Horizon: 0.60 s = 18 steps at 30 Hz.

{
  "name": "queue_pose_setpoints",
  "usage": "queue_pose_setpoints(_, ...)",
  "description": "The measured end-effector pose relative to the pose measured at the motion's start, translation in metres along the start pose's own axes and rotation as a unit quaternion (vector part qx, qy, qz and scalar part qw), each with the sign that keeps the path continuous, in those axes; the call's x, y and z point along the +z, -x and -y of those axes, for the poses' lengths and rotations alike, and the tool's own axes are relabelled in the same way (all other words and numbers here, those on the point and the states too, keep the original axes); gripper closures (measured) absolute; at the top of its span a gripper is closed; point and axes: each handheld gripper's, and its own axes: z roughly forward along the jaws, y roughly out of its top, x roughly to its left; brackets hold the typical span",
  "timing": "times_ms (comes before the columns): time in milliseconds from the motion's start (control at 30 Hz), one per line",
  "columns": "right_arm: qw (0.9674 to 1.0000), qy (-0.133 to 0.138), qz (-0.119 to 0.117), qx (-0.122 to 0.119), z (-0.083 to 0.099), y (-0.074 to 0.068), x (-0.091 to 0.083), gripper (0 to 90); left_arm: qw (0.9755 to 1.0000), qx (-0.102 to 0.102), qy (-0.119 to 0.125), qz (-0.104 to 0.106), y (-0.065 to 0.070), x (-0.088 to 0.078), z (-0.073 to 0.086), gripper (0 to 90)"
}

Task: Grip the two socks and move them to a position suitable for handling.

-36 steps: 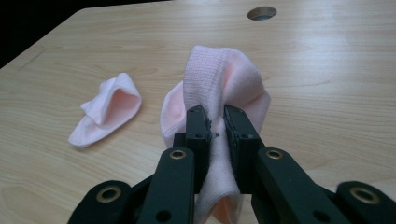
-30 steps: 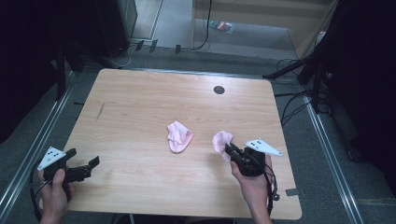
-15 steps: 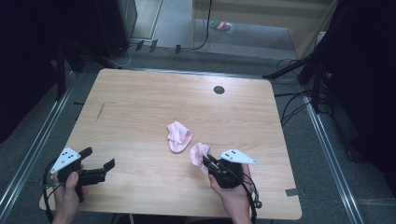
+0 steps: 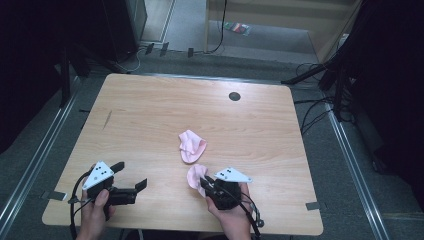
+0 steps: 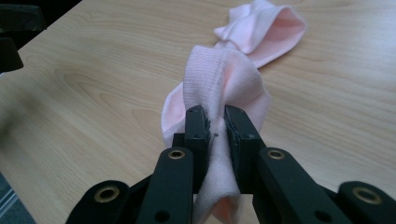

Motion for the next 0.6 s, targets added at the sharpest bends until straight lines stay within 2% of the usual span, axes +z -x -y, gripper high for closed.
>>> queue_pose_setpoints(167, 0.9999, -0.005, 0.004, -0.013, 0.003, -0.01, 0.01, 81.1, 1.0, 0.002, -0.001, 0.007, 0.005, 0.005, 0.0, 0.0)
queue_pose_setpoints(333, 0.9997, -0.012, 0.011, -0.02, 0.009, -0.013, 0.022, 79.6, 0.9998, 0.012, -0.004, 0.014, 0.012, 0.009, 0.0, 0.0)
queue_pose_setpoints(400, 0.9996, -0.016, 0.008, -0.021, 0.01, -0.013, 0.028, 68.2, 0.9997, 0.019, -0.002, 0.016, 0.014, 0.01, 0.001, 0.0)
queue_pose_setpoints(433, 0.9996, -0.016, 0.008, -0.021, 0.01, -0.013, 0.028, 68.2, 0.9997, 0.019, -0.002, 0.016, 0.014, 0.01, 0.001, 0.0)
queue_pose_setpoints(467, 0.9998, -0.015, 0.006, -0.012, 0.01, -0.012, 0.031, 57.9, 0.9997, 0.014, 0.0, 0.02, 0.015, 0.012, 0.0, 0.0)
queue_pose_setpoints(600, 1.0, 0.003, 0.005, 0.0, 0.006, -0.011, 0.024, 54.4, 0.9997, 0.013, -0.002, 0.022, 0.016, 0.013, 0.0, 0.8)
